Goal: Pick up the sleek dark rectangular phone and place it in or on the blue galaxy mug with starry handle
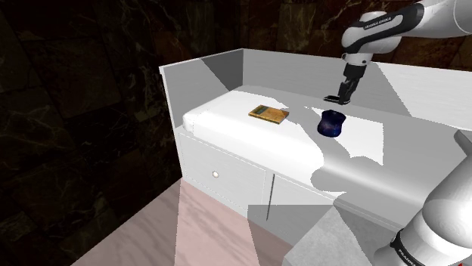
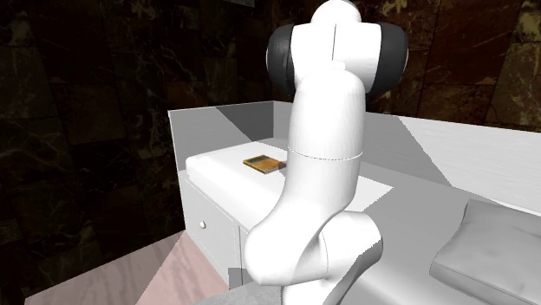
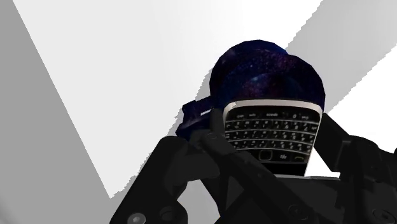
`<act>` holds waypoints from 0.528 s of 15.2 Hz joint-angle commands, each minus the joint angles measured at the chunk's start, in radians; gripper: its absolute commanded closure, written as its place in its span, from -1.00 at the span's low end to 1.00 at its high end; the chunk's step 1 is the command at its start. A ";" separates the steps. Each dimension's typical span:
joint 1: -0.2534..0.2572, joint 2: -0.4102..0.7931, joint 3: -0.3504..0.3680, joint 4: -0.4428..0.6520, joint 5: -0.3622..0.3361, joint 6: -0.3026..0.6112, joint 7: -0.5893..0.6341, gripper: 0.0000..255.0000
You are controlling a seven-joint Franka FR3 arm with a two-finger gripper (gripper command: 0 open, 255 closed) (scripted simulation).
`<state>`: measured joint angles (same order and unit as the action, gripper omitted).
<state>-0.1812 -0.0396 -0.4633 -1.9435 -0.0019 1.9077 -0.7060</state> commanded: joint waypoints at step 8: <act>-0.002 0.032 -0.004 -0.087 0.016 0.116 -0.013 1.00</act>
<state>-0.1835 -0.0107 -0.4668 -2.0224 0.0122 2.0122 -0.7182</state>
